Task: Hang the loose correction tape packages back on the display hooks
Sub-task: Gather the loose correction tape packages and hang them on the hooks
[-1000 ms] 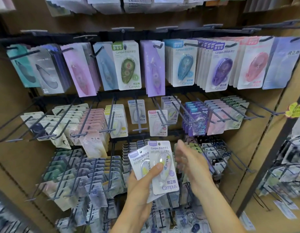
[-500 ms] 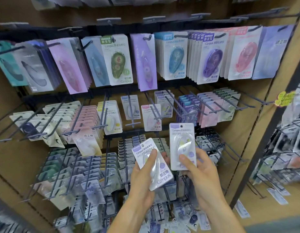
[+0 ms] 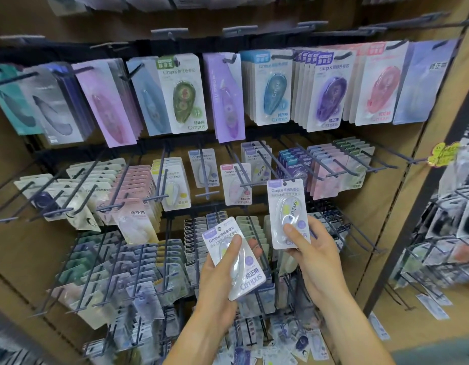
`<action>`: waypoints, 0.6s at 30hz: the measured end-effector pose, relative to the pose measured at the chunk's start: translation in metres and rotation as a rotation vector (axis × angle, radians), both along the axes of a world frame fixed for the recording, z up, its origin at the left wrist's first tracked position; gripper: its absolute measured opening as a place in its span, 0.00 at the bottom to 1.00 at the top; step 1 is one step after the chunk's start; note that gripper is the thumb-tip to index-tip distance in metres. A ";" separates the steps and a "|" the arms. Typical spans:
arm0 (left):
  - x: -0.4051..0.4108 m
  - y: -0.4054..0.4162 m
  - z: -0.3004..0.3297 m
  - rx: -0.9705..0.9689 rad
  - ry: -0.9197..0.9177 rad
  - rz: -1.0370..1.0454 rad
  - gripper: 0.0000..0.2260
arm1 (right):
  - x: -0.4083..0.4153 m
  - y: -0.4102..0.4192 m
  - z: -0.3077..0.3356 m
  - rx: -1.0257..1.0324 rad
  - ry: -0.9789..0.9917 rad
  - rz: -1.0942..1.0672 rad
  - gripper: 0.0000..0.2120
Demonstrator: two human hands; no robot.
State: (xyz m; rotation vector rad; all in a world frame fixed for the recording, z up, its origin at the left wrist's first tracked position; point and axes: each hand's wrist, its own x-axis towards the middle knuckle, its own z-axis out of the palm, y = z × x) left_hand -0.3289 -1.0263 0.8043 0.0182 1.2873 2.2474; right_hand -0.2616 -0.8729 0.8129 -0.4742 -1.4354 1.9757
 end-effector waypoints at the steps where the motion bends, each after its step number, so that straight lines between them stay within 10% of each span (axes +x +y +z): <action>1: 0.000 0.000 -0.001 0.001 -0.002 -0.001 0.25 | 0.000 0.000 0.001 -0.001 -0.004 -0.003 0.22; 10: 0.001 -0.001 0.003 -0.002 0.004 -0.006 0.26 | -0.067 0.019 0.010 -0.319 -0.108 -0.046 0.11; 18: 0.001 -0.003 0.002 -0.034 0.033 -0.020 0.29 | -0.135 0.037 0.014 -0.541 -0.129 -0.161 0.33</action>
